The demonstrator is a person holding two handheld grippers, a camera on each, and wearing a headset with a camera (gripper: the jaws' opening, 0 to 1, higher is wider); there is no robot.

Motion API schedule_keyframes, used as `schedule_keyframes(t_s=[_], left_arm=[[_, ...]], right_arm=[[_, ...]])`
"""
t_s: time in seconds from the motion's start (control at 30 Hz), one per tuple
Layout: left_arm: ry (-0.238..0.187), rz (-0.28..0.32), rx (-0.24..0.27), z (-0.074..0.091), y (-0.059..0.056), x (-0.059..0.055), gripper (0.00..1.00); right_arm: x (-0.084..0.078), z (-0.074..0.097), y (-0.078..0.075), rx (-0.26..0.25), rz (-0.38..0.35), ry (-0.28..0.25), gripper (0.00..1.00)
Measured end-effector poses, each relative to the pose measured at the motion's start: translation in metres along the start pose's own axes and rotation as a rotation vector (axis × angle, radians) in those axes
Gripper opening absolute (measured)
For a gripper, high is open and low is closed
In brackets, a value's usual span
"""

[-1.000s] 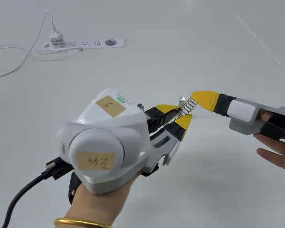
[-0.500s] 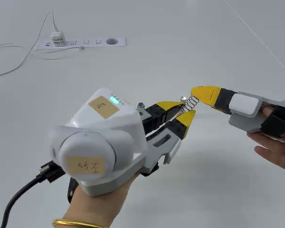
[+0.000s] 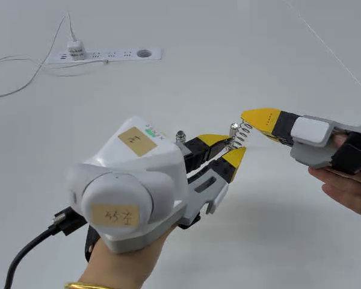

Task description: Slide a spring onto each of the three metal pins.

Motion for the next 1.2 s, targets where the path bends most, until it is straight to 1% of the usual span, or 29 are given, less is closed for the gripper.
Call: schedule_keyframes(t_s=[0.23, 0.33, 0.57, 0.63, 0.7, 0.77, 0.9, 0.97, 1.07, 1.1, 1.2], left_arm=[[0.016, 0.001, 0.006, 0.000, 0.001, -0.001, 0.11], [0.015, 0.009, 0.008, -0.001, 0.001, -0.001, 0.12], [0.035, 0.022, 0.015, -0.002, 0.003, -0.005, 0.17], [0.047, 0.024, 0.018, -0.001, 0.003, -0.006, 0.20], [0.067, 0.019, 0.024, 0.001, 0.004, -0.009, 0.24], [0.090, 0.009, 0.035, 0.004, 0.006, -0.013, 0.27], [0.126, -0.021, 0.054, 0.011, 0.012, -0.019, 0.29], [0.130, -0.029, 0.063, 0.015, 0.014, -0.020, 0.30], [0.131, -0.021, 0.073, 0.019, 0.017, -0.021, 0.33], [0.133, -0.016, 0.078, 0.020, 0.019, -0.022, 0.34], [0.139, -0.003, 0.090, 0.023, 0.021, -0.024, 0.37]], right_arm=[[0.000, -0.002, 0.004, 0.017, 0.009, -0.007, 0.11], [0.000, -0.003, 0.003, 0.008, 0.041, -0.002, 0.11], [0.002, -0.005, 0.005, 0.011, 0.070, -0.009, 0.11], [0.005, -0.005, 0.005, -0.002, 0.104, -0.018, 0.11], [0.009, -0.007, 0.004, -0.020, 0.159, -0.025, 0.11], [0.011, -0.009, 0.003, -0.034, 0.193, -0.025, 0.11], [0.014, -0.013, 0.002, -0.062, 0.277, -0.018, 0.11], [0.015, -0.016, 0.003, -0.067, 0.312, -0.017, 0.11], [0.017, -0.020, 0.003, -0.077, 0.354, -0.015, 0.11], [0.021, -0.025, -0.001, -0.083, 0.371, -0.012, 0.11], [0.023, -0.028, -0.003, -0.091, 0.409, -0.010, 0.11]])
Point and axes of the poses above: the centre of the closed fingertips' face, and the gripper's own axes: z roughly backward along the fingers, y roughly to its left, x roughly out of its top, the point moved 2 cm from there along z, roughly backward along the fingers, and after that the axes turned 5 degrees about -z, right-handed, at the moved point
